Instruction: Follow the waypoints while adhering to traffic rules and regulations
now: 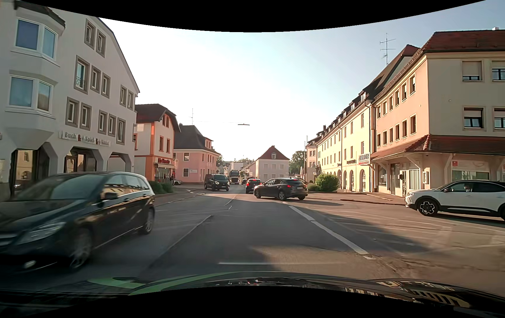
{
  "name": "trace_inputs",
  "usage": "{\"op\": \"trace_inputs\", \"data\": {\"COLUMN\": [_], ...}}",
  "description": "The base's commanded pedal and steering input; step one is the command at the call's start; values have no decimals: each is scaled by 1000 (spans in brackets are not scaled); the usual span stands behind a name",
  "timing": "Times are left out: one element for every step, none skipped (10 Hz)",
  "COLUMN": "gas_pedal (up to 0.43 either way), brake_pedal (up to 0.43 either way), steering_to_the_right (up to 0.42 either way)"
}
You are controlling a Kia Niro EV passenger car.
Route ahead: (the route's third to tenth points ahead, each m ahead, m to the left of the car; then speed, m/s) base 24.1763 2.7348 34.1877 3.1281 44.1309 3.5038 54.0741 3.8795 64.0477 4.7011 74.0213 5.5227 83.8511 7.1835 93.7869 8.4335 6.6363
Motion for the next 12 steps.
{"op": "trace_inputs", "data": {"gas_pedal": [0, 0, 0, 0, 0, 0, 0, 0, 0, 0, 0, 0], "brake_pedal": [238, 232, 220, 189, 183, 171, 165, 171, 171, 171, 171, 171], "steering_to_the_right": [8, 7, 6, 4, 2, 2, 1, 1, 1, 0, -1, -2]}}
